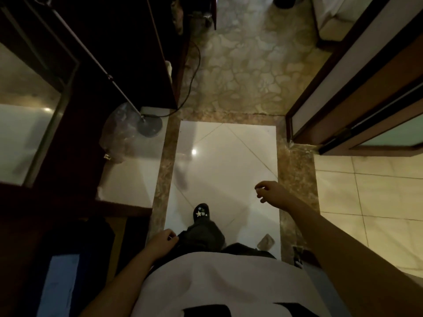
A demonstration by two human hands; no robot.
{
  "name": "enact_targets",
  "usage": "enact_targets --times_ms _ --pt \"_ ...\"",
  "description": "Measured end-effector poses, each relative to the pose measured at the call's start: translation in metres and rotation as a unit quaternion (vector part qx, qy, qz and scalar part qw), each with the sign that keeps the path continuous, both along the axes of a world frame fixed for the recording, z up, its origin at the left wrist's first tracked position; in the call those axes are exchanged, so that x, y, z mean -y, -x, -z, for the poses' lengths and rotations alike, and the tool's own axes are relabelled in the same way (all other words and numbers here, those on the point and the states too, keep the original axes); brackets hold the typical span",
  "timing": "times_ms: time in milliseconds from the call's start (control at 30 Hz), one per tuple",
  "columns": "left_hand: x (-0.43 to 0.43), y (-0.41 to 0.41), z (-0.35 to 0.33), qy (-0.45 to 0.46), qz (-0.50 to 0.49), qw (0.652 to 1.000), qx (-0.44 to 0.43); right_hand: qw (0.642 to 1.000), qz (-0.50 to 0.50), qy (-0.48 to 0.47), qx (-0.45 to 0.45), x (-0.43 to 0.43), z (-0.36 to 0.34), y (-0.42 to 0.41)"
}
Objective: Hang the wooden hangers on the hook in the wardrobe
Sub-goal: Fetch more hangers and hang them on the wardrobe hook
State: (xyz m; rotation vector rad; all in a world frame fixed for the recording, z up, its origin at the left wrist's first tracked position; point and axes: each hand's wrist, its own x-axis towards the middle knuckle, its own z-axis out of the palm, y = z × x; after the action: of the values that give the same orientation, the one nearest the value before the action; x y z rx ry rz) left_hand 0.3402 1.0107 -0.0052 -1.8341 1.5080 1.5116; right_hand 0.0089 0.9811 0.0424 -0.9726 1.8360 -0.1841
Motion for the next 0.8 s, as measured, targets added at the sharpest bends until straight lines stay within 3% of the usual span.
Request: enact_targets --times_ms 200,367,533,633,800 --pt "0.114 0.015 -0.009 0.014 0.058 0.998 -0.014 0.997 0.083 -0.011 0.004 0.041 -0.003 0.027" --pt "0.209 0.056 -0.025 0.047 0.120 0.991 -0.033 0.982 0.171 -0.076 -0.005 0.028 0.005 0.056" --pt "0.313 0.132 -0.048 0.118 0.125 0.983 -0.058 0.972 0.196 -0.131 -0.015 0.042 0.019 0.107" --pt "0.359 0.173 -0.049 0.137 0.123 0.981 -0.053 0.976 0.178 -0.119 -0.037 0.086 0.022 0.142" --pt "0.405 0.219 -0.041 0.119 0.112 0.986 -0.029 0.981 0.172 -0.084 0.004 0.182 0.015 0.204"
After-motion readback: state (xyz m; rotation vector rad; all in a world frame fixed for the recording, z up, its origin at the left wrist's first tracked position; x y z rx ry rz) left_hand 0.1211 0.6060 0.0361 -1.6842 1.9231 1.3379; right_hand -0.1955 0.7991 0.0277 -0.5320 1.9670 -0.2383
